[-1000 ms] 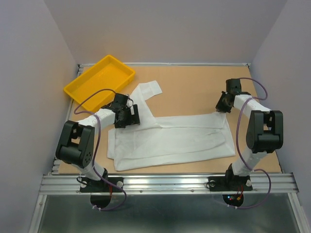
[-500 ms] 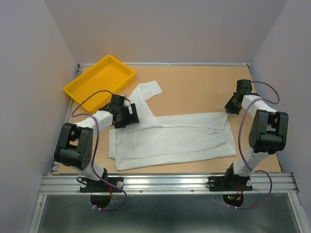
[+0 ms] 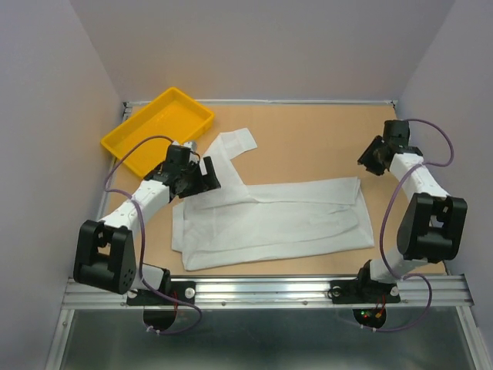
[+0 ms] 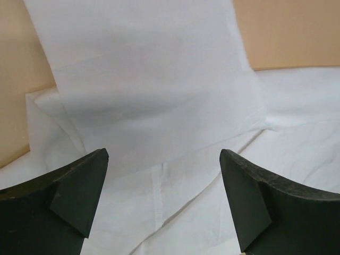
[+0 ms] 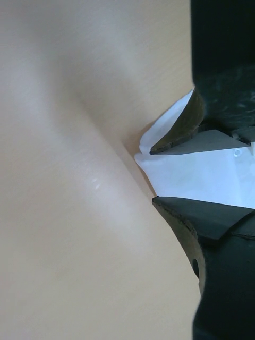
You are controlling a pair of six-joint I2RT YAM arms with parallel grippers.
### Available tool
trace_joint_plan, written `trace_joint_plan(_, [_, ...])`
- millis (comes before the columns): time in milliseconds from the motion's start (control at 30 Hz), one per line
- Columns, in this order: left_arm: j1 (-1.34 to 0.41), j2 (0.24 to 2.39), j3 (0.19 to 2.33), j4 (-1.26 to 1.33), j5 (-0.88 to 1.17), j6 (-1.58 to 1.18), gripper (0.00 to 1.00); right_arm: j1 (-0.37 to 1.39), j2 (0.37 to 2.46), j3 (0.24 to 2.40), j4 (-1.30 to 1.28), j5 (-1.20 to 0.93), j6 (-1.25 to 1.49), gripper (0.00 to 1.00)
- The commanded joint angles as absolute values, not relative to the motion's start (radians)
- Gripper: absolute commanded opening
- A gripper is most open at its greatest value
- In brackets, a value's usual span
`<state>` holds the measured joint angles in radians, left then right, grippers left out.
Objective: Fold and stack the long sleeve shirts
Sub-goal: Fold the shirt
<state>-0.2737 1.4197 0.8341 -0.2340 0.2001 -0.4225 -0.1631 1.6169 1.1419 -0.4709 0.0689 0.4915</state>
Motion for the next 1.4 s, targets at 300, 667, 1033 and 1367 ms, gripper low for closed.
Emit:
trace_joint_plan(300, [-0.249,1.399,1.003,-0.177,-0.078,-0.393,0.99,-0.006,1.425,0.968,-0.342,-0.305,0.463,0.55])
trace_joint_plan(667, [-0.229,1.772,1.274,-0.124,-0.189,-0.365,0.95,0.072,1.348,0.867,-0.284,-0.39,0.44,0.6])
trace_joint_plan(1033, [-0.23,1.993,1.382,-0.117,-0.088,-0.342,0.77,0.077,1.299,0.827,-0.284,-0.413,0.425,0.61])
trace_joint_plan(1367, [-0.282,1.89,1.324,-0.107,0.014,-0.246,0.06,0.077,1.295,0.848,-0.284,-0.399,0.423,0.61])
